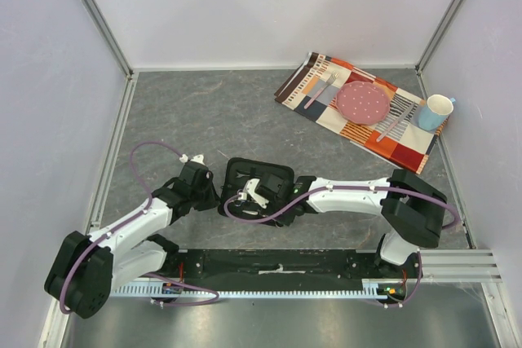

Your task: Sort the hair-cutting tools

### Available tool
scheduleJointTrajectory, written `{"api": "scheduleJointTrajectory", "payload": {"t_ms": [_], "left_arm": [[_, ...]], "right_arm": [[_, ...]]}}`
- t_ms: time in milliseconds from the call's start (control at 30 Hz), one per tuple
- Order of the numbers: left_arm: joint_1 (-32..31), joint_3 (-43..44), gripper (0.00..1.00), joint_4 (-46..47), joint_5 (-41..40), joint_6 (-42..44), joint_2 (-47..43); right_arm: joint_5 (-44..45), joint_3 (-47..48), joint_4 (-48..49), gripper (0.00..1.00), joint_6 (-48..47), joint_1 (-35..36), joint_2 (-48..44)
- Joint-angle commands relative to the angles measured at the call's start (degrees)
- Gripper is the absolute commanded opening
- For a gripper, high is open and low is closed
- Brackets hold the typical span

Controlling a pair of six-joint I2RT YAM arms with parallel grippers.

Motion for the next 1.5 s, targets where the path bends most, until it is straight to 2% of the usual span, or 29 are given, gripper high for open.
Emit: {"api": "scheduleJointTrajectory", "payload": {"t_ms": [0,600,867,1067,1467], "left_arm": [[-0.1,1.5,0.16,1.8,0.7,-0.7,0.2],[-0.1,1.1,0.16,1.9,0.8,-0.4,-0.4],[-0.1,1.0,0.16,2.2,0.8,-0.2,-0.3],[-0.1,0.8,0.16,2.2,0.8,0.0,-0.6],[-0.1,1.0,0.16,2.2,0.8,0.0,-0.7]], "right_arm": [[-2.1,2.7,1.9,0.21,0.3,0.0,2.3],[-1.2,12.1,-1.3,0.2,-2.0,1.1,6.9],[-1.2,13.2,0.7,0.21,-2.1,1.1,9.7],[3.5,13.7,1.8,0.21,-4.2,0.9,11.1],[0.0,16.5,0.8,0.2,-9.5,-1.8,13.4]]}}
